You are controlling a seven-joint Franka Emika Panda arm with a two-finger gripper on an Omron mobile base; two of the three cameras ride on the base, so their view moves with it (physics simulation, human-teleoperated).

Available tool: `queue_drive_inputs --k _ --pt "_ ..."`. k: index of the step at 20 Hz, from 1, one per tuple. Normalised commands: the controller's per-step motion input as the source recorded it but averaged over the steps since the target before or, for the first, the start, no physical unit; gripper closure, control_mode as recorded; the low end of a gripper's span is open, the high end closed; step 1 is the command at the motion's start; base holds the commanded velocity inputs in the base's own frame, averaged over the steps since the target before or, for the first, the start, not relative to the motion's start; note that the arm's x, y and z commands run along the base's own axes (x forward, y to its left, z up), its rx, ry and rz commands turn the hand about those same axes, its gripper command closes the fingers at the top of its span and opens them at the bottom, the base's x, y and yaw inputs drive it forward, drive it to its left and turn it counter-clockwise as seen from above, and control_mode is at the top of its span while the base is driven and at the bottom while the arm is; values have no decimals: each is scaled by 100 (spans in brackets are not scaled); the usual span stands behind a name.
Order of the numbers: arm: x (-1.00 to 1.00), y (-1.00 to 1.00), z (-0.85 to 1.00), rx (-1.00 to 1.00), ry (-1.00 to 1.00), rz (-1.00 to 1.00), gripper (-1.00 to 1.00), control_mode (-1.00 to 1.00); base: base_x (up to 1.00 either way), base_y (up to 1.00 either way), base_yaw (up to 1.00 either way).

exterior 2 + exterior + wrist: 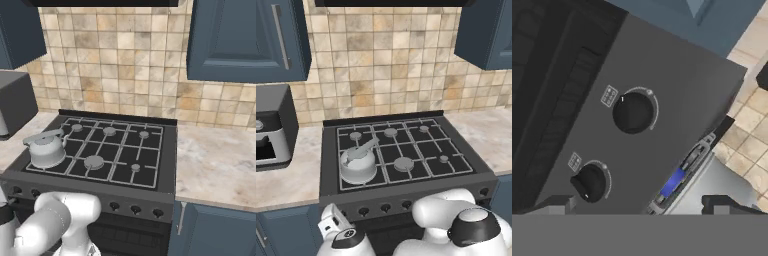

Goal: Lower the heat of the kettle.

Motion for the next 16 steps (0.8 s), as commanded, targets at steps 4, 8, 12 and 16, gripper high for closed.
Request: queue_drive_inputs --k 4,8,12,16 --pt "0 15 -19 -13 -10 7 -100 -100 0 0 0" --pt "4 6 -12 -8 -12 8 -100 -100 0 0 0" --pt "22 0 -7 0 -5 8 -100 -100 0 0 0" --pt "28 -1 -12 0 0 9 -100 -100 0 0 0"
